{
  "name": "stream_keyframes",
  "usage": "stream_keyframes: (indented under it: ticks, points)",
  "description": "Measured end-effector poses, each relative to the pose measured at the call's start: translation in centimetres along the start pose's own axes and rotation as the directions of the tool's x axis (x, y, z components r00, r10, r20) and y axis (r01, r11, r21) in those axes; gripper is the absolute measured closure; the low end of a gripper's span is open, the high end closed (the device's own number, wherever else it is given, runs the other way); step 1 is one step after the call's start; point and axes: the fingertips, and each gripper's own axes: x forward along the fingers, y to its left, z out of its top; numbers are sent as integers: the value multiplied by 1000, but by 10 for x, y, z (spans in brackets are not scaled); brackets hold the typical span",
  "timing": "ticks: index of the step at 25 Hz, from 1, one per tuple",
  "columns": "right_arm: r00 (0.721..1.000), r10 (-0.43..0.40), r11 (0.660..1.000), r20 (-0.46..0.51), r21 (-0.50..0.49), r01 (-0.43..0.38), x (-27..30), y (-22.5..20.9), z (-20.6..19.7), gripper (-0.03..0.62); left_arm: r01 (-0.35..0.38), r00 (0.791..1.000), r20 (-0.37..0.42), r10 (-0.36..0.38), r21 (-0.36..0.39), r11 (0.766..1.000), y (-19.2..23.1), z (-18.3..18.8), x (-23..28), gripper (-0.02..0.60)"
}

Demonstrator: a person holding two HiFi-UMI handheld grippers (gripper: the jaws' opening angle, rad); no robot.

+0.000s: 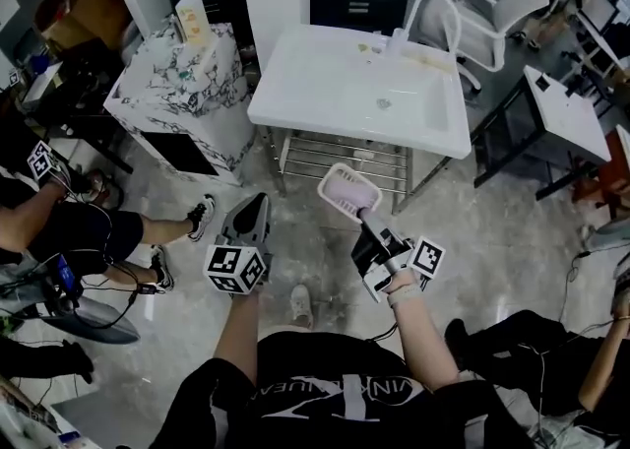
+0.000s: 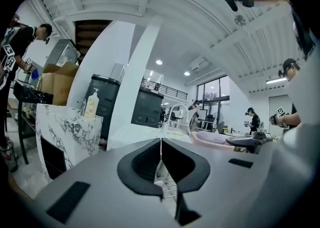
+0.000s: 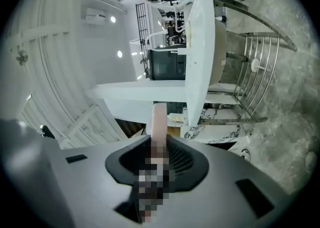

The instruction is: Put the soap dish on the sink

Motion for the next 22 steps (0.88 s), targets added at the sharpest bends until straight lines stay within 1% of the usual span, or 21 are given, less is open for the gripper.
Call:
stream_keyframes:
  ticks: [13,18,22]
  points:
    - [996,-34,999,84,5,34,75,-30,31,499,93,995,-37,-93,0,996,60,9,83,560]
    - [994,-37,999,107,3,37,93,-36,39,499,141,990,-31,-141,8,990,66,12,104,560]
    - [991,-54,998,119,26,51,104,-43,39,499,148,989,-26,-148,-5,989,72,14,113,560]
